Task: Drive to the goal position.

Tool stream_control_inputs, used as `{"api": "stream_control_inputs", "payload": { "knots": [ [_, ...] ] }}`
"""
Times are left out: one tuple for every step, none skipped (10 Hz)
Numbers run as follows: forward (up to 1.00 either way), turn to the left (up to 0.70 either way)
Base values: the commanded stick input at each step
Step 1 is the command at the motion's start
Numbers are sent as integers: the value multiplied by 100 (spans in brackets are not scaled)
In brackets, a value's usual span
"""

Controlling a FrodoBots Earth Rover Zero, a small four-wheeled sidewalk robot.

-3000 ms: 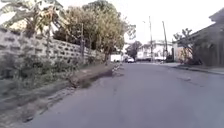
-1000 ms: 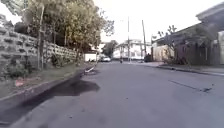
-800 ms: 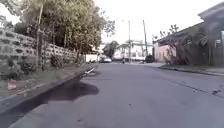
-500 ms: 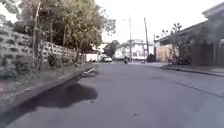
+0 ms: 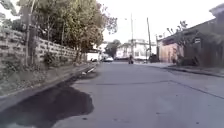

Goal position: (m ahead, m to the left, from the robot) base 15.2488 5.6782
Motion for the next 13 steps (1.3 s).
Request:
{"api": "stream_control_inputs", "payload": {
  "knots": [
    [100, 0],
    [100, 0],
    [100, 0],
    [100, 0],
    [100, 0],
    [100, 0],
    [100, 0],
    [100, 0],
    [100, 0],
    [100, 0],
    [100, 0],
    [100, 0],
    [100, 0]
  ]
}}
